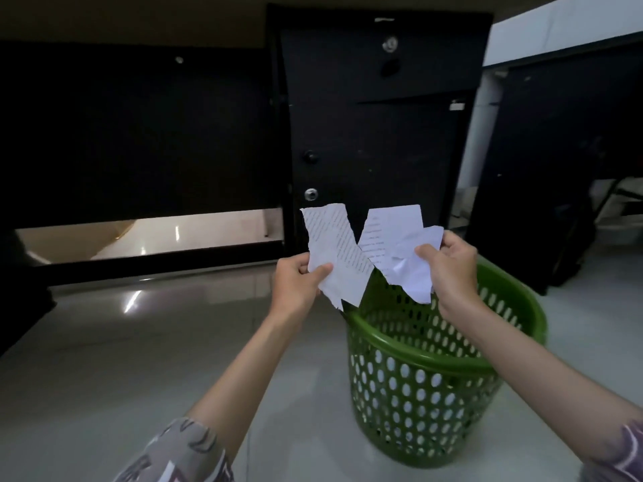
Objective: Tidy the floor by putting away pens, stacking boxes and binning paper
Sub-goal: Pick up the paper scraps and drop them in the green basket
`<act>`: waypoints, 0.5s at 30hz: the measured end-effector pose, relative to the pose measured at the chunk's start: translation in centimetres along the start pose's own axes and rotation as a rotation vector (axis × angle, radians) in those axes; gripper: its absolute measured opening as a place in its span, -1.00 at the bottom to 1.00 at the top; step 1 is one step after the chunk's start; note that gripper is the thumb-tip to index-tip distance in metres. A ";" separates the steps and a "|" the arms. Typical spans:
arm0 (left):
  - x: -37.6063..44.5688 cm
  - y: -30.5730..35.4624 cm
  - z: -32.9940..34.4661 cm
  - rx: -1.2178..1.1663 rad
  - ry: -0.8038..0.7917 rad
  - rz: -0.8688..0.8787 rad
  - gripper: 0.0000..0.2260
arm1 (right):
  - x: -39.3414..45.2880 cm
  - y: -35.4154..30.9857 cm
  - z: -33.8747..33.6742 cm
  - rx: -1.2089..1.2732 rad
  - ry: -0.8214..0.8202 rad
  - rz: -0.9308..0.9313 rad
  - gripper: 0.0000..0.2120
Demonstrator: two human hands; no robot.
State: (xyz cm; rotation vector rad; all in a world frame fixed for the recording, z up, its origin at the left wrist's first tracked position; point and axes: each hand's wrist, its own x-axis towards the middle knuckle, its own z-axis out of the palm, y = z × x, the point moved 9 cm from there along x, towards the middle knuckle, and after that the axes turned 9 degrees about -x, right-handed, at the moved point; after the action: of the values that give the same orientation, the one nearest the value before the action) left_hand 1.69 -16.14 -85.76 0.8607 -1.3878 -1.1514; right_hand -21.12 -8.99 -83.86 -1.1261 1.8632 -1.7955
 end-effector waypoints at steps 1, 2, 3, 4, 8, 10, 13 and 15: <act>0.2 -0.3 1.2 0.027 -0.014 0.001 -0.78 | 0.5 0.7 -0.9 -0.014 0.019 0.022 -0.87; 0.4 -0.5 1.9 0.057 -0.020 0.005 -0.77 | 0.8 1.3 -1.2 -0.023 0.027 0.040 -0.88; 0.5 -0.9 2.9 0.095 -0.035 0.002 -0.77 | 1.2 2.0 -1.9 -0.035 0.041 0.059 -0.89; 0.6 -1.4 3.8 0.137 -0.049 -0.002 -0.77 | 1.6 2.7 -2.4 -0.047 0.054 0.074 -0.91; 0.9 -3.2 6.7 0.272 -0.095 -0.011 -0.85 | 2.7 5.0 -4.2 -0.078 0.093 0.115 -0.89; 1.3 -3.6 7.5 0.325 -0.114 0.003 -0.88 | 3.1 5.8 -4.6 -0.081 0.107 0.117 -0.88; 1.8 -4.0 8.4 0.398 -0.144 0.019 -0.91 | 3.5 6.7 -4.5 -0.100 0.105 0.118 -0.92; 2.1 -4.2 8.9 0.402 -0.173 0.005 -0.83 | 3.9 7.2 -4.1 -0.091 0.088 0.121 -0.92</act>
State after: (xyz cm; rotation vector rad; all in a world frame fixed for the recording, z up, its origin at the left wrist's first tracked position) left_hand -7.77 -17.76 -88.71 1.0559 -1.8005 -0.9741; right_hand -28.72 -9.65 -88.91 -0.9554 2.0366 -1.7347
